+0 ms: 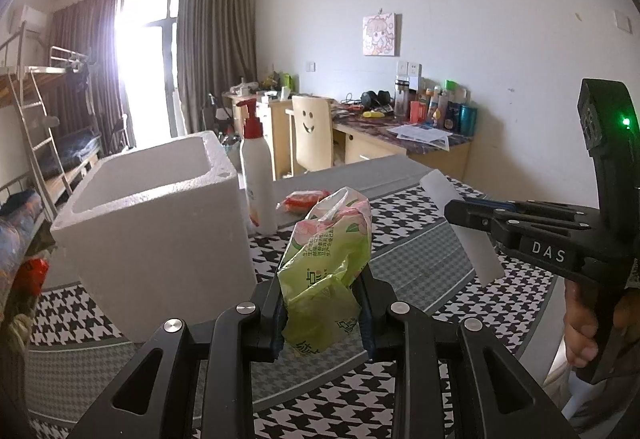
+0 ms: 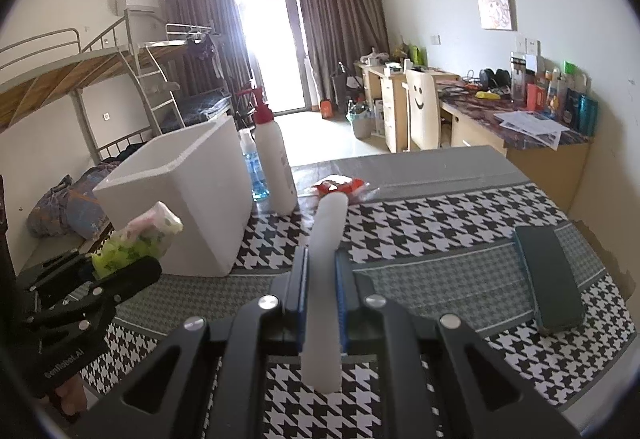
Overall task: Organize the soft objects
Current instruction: 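Carry the packet and the foam tube over the white foam box with both tools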
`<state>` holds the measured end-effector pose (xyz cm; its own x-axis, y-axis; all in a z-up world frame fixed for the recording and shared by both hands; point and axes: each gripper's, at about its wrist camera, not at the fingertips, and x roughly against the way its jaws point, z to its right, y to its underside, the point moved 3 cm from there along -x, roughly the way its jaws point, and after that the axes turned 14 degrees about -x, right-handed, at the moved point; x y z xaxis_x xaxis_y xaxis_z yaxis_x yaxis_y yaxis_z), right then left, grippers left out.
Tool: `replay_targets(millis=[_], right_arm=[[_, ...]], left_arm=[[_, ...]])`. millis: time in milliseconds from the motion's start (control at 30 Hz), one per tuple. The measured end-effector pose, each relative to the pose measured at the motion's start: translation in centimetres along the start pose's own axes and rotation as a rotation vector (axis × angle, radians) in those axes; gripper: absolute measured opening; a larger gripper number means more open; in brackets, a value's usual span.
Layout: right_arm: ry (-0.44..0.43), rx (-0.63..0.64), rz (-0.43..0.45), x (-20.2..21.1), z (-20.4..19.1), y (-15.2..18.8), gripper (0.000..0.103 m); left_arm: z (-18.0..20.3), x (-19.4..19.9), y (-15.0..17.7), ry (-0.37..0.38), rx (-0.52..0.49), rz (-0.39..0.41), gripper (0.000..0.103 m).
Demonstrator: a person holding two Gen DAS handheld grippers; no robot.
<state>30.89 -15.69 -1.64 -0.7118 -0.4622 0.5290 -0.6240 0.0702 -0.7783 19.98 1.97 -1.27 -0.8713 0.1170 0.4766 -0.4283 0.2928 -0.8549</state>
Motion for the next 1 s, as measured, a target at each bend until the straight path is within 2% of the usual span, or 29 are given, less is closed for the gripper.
replay_targets(millis=[1000], right_arm=[[-0.058, 0.070, 0.094, 0.8, -2.6, -3.6, 0.016]], left_arm=[[-1.8, 0.4, -3.4, -0.051, -0.025, 0.071, 0.030]])
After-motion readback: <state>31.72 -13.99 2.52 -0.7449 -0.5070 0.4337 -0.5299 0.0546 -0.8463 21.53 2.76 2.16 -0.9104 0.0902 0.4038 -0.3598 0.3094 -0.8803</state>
